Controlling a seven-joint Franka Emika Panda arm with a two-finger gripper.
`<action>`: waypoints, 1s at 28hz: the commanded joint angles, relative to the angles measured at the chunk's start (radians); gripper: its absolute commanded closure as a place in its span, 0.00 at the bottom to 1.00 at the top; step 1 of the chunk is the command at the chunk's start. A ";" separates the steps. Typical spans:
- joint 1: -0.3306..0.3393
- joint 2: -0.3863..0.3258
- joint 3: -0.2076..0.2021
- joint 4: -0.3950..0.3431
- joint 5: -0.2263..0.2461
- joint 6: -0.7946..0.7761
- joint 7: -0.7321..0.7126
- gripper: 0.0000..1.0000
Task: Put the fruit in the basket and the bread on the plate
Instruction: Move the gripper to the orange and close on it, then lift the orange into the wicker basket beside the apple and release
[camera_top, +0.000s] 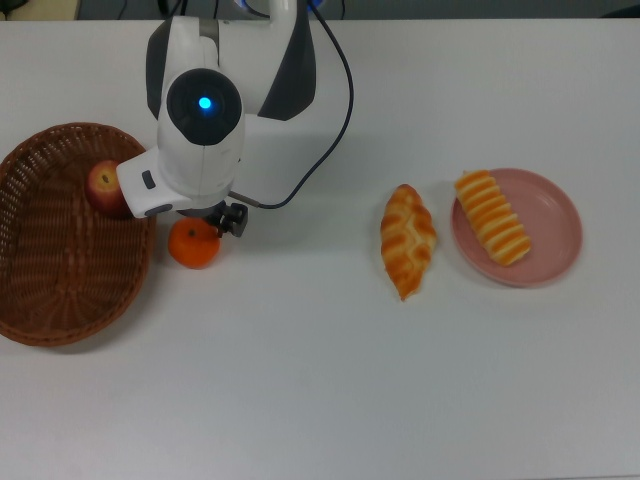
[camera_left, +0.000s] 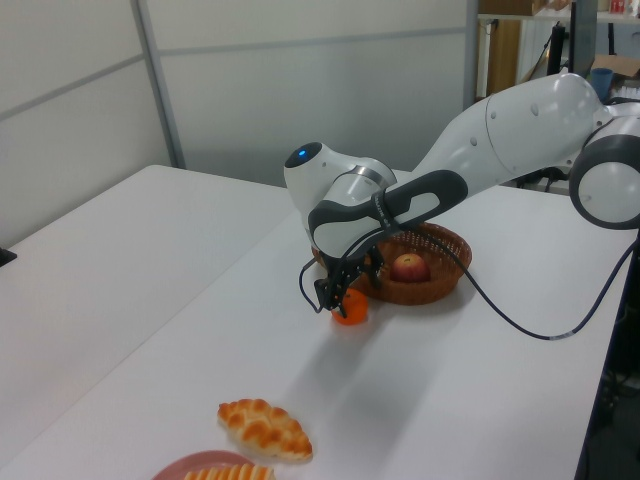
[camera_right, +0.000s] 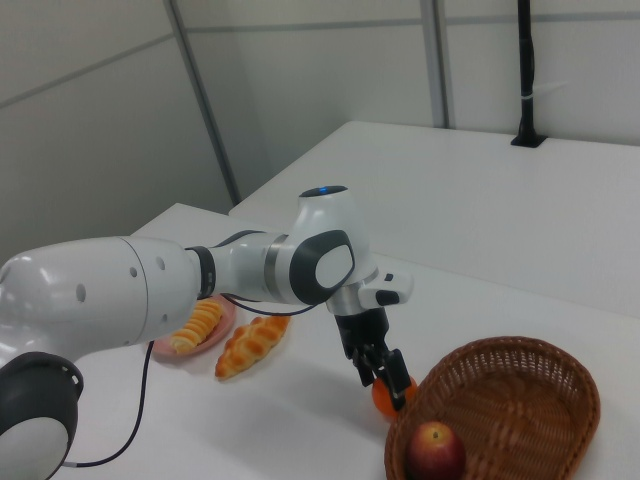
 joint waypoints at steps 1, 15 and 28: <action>-0.003 0.006 0.001 -0.010 -0.023 0.041 -0.013 0.00; 0.011 0.016 0.006 -0.007 -0.013 0.078 -0.041 0.61; 0.039 -0.094 0.029 0.042 -0.004 0.064 -0.038 0.64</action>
